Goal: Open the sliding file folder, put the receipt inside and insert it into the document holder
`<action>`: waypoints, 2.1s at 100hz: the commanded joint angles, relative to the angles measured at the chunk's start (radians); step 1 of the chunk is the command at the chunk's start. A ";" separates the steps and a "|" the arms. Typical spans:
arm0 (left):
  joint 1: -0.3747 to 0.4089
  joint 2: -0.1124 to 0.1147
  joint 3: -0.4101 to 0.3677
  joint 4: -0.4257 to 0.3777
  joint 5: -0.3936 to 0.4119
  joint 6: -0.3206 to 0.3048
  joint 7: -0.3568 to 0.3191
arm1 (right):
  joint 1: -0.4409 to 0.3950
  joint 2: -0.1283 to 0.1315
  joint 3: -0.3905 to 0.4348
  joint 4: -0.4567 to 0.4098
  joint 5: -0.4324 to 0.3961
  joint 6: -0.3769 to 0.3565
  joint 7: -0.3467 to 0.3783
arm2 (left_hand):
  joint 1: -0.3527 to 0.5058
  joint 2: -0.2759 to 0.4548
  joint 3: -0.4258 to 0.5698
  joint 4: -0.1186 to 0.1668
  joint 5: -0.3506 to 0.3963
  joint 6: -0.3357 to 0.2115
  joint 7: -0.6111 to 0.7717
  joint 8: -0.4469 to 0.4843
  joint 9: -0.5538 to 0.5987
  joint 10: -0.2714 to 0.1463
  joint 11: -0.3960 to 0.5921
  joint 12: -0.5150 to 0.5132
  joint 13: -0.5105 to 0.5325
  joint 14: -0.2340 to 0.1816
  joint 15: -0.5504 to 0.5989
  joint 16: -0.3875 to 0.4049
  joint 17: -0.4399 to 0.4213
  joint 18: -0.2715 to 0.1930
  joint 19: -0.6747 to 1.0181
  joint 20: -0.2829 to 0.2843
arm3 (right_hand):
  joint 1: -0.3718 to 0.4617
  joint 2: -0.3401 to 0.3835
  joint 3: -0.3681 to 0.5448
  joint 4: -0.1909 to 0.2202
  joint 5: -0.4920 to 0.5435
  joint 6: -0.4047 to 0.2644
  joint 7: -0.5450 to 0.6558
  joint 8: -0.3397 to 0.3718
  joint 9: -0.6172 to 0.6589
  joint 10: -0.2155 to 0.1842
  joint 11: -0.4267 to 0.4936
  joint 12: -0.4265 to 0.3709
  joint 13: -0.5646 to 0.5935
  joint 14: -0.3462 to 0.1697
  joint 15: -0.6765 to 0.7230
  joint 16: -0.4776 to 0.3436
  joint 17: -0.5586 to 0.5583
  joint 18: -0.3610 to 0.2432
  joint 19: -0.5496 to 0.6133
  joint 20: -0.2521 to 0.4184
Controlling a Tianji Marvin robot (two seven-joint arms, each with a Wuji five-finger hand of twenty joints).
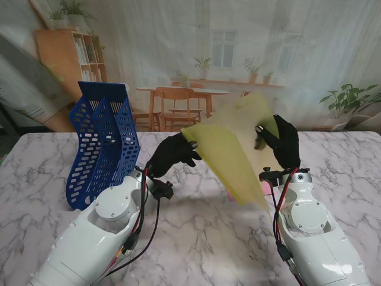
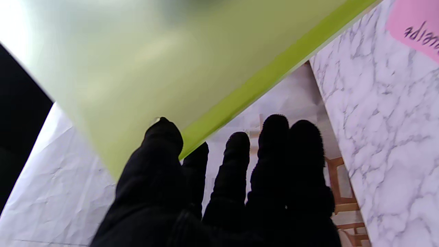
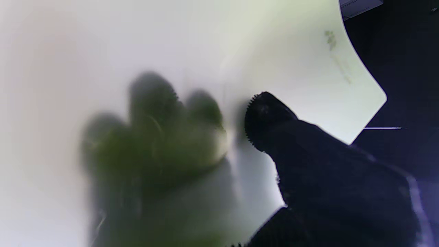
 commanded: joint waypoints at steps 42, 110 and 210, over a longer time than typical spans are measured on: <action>-0.013 0.002 -0.026 0.002 0.015 -0.014 0.019 | -0.002 0.000 -0.004 0.006 0.026 0.006 0.015 | 0.147 0.027 0.025 0.006 0.069 -0.057 0.102 0.092 0.041 -0.054 0.026 0.003 0.016 -0.013 0.003 0.022 0.013 -0.048 0.004 0.040 | 0.072 0.058 0.066 0.024 0.030 -0.133 0.074 0.039 0.028 -0.033 0.062 0.038 0.038 -0.052 0.090 0.031 0.018 -0.004 0.023 0.022; -0.017 -0.025 0.047 0.035 -0.009 0.023 0.067 | 0.015 -0.010 -0.010 0.011 0.034 -0.022 -0.018 | 0.164 0.015 0.072 -0.007 0.211 0.006 0.305 0.032 0.242 -0.044 0.032 0.040 0.139 -0.035 0.038 0.011 0.129 -0.056 0.054 0.014 | 0.074 0.058 0.071 0.025 0.033 -0.145 0.080 0.050 0.027 -0.036 0.075 0.048 0.042 -0.061 0.113 0.041 0.029 -0.007 0.030 0.028; -0.022 -0.043 0.123 0.047 -0.036 0.048 0.073 | 0.067 -0.009 -0.021 -0.042 0.107 -0.002 0.010 | 0.164 0.010 0.076 -0.007 0.221 0.007 0.301 0.023 0.248 -0.041 0.029 0.030 0.144 -0.031 0.042 0.012 0.133 -0.053 0.063 0.003 | 0.071 0.056 0.073 0.024 0.043 -0.152 0.077 0.060 0.039 -0.043 0.077 0.059 0.041 -0.071 0.142 0.050 0.047 -0.010 0.035 0.032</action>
